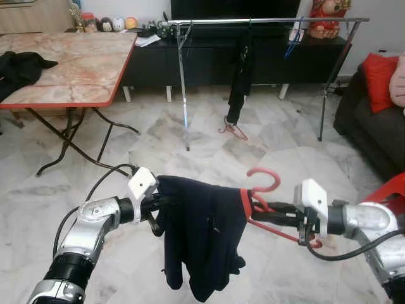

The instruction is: Hang hanger

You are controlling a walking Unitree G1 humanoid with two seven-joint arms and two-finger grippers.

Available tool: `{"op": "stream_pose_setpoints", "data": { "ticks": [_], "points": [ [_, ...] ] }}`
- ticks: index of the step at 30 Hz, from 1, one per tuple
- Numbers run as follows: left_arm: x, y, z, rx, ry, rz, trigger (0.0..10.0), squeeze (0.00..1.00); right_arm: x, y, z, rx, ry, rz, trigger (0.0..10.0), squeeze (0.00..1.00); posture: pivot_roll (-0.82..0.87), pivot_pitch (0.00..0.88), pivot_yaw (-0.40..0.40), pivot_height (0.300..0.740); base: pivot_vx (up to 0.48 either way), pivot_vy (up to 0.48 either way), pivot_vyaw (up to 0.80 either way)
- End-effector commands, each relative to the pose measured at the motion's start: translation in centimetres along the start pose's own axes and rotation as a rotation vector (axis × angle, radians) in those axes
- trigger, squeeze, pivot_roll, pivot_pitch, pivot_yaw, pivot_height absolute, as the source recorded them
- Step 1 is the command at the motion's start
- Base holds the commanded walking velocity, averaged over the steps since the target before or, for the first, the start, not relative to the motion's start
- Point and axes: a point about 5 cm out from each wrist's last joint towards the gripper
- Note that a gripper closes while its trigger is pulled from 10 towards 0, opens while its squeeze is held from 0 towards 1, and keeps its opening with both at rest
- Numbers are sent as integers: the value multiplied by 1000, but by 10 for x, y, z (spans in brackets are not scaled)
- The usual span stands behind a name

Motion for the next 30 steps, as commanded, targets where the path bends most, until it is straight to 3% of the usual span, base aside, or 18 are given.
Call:
{"op": "stream_pose_setpoints", "data": {
  "ticks": [1, 11, 17, 21, 25, 26, 27, 28, 29, 30],
  "points": [
    [-5, -4, 8, 23, 30, 19, 0, 0, -7, 3, -16, -81, 10, 38, 0, 0, -41, 0, -38, 740, 0, 0, 0],
    [-9, -19, 4, -12, 40, 39, 0, 0, 0, -4, -39, -156, 29, -56, 0, 0, -41, 0, -39, 740, 0, 0, 0],
    [-13, -25, 2, -19, 38, 86, 0, 0, -3, -2, -60, -177, 99, -97, 0, 0, -35, 0, -35, 740, 0, 0, 0],
    [-20, -36, -2, -36, 39, 185, 0, 0, -4, -6, -76, -161, 166, -168, 0, 0, -32, 0, -29, 740, 0, 0, 0],
    [-26, -40, -4, -36, 36, 282, 0, 0, -1, -5, -77, -110, 193, -252, 0, 0, -29, 0, -26, 740, 0, 0, 0],
    [-33, -44, -10, -43, 12, 443, 1412, 0, 7, -1, -79, -55, 236, -412, 10000, 0, -27, 0, -19, 740, 0, 0, 0],
    [-35, -47, -16, -41, -23, 557, 6902, 0, 12, 2, -81, -5, 278, -535, 10000, 0, -27, 0, -19, 740, 0, 0, 0],
    [-35, -47, -16, -41, -23, 557, 6902, 0, 12, 2, -81, -5, 278, -535, 10000, 0, -27, 0, -19, 740, 0, 0, 0],
    [-33, -48, -19, -26, -58, 607, 10000, 0, 13, 6, -80, 55, 318, -599, 10000, 0, -21, 0, -13, 740, 0, 0, 0],
    [-32, -48, -20, -22, -72, 623, 10000, 0, 13, 8, -79, 78, 329, -617, 10000, 0, -21, 0, -13, 740, 0, 0, 0]
  ]
}}
Point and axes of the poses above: a point about 5 cm out from each wrist's last joint towards the gripper, its own y axis pointing out of the wrist towards the gripper, its own z axis along the axis of the wrist's last joint, x = y × z, and after that the axes turned 8 degrees about y, right-handed
